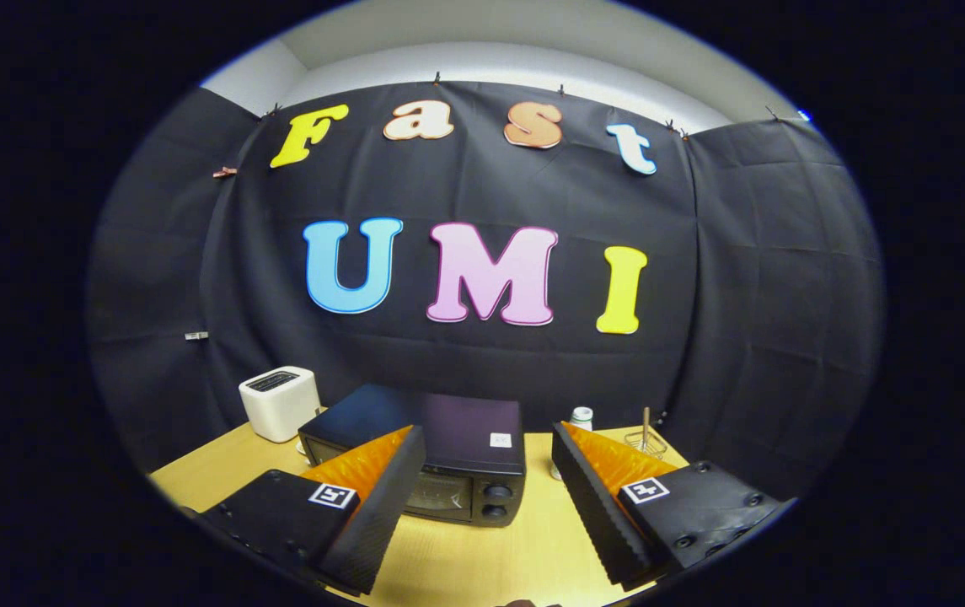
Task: Open the toaster oven, put the food inside, and close the toaster oven door.
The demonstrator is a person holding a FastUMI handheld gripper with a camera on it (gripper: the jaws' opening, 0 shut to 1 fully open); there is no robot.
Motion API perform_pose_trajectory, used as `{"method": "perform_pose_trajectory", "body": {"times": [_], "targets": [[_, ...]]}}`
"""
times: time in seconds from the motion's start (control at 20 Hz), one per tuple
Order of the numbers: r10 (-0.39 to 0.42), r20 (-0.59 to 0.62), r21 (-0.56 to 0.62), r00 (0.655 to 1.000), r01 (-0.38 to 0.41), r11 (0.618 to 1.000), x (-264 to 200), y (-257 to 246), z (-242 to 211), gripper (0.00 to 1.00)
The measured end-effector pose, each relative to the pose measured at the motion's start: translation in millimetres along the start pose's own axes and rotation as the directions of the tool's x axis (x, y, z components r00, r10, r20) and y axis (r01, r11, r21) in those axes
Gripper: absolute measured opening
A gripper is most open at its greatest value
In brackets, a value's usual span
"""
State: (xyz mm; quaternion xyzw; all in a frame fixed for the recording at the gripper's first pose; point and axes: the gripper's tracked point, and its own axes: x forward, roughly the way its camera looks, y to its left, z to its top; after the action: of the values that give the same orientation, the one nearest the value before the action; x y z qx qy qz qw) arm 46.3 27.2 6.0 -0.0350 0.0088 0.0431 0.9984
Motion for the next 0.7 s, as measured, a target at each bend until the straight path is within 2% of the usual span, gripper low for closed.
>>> {"method": "perform_pose_trajectory", "body": {"times": [0.3,0.45,0.7], "targets": [[-0.067,-0.050,0.045,0.997,0.069,0.997,-48,-44,-14,0.98],[-0.086,-0.037,0.012,0.996,0.086,0.996,-54,-62,-16,0.98],[-0.106,-0.016,0.038,0.994,0.106,0.994,-49,-71,-3,0.98]]}}
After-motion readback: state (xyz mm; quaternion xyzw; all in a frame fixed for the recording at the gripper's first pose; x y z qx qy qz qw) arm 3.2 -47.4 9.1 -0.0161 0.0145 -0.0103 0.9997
